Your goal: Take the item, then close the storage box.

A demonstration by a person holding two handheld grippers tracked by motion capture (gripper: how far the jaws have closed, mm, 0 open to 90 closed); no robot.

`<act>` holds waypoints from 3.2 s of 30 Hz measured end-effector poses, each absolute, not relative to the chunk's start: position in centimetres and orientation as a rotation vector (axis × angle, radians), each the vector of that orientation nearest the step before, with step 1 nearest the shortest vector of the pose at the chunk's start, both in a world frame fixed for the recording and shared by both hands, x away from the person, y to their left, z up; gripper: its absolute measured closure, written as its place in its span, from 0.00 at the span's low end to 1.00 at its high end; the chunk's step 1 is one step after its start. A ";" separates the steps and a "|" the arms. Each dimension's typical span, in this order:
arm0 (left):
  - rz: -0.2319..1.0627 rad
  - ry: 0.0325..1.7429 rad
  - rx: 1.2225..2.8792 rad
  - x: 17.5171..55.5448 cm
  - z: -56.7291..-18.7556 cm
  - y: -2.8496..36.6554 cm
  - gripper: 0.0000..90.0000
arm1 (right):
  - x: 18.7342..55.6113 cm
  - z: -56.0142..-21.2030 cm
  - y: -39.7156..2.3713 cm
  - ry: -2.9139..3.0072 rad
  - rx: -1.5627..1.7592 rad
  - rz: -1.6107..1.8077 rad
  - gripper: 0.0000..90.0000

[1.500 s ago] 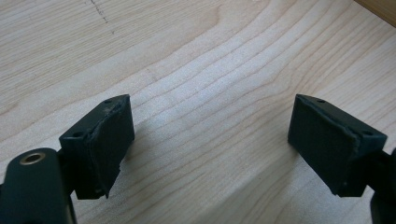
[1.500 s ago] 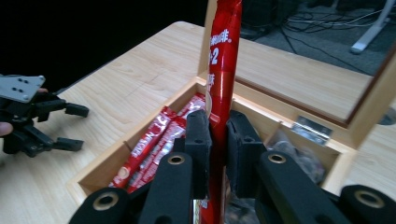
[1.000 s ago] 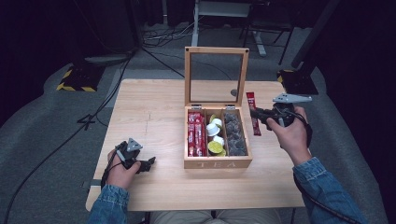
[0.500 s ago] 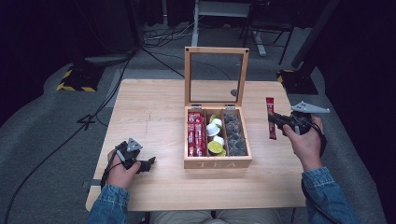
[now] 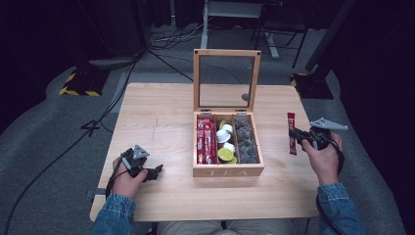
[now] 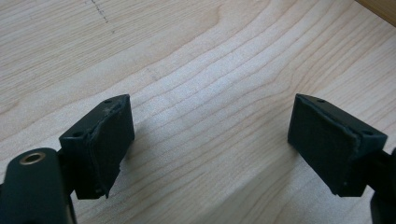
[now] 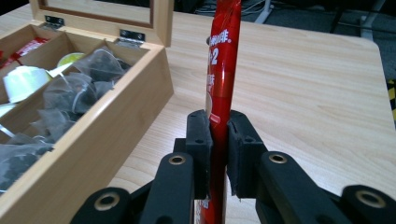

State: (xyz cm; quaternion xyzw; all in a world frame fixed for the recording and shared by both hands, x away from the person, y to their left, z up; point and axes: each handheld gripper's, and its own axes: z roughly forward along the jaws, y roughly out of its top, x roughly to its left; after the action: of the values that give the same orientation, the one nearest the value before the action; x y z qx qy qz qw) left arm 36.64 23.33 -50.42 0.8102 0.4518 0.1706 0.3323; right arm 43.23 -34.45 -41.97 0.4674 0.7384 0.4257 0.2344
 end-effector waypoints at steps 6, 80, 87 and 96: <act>0.446 1.180 2.117 36.6 -50.4 23.3 0.16 | 43.5 -43.2 -34.8 2.042 1.317 1.134 0.90; 0.446 1.179 2.121 36.9 -50.4 23.2 0.15 | 42.1 -40.8 -33.2 2.056 1.258 1.242 0.48; 0.446 1.180 2.116 36.9 -50.4 23.1 0.15 | 41.5 -38.9 -32.8 1.985 1.187 1.344 0.48; 0.446 1.182 2.116 36.9 -50.4 23.1 0.15 | 42.7 -36.8 -32.4 1.995 1.170 1.439 0.47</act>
State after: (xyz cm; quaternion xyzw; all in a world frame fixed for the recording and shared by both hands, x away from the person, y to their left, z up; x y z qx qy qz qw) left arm 36.94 23.13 -50.43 0.8098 0.4523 0.1709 0.3323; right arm 42.73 -32.40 -36.76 0.4203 0.7164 0.5169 0.2073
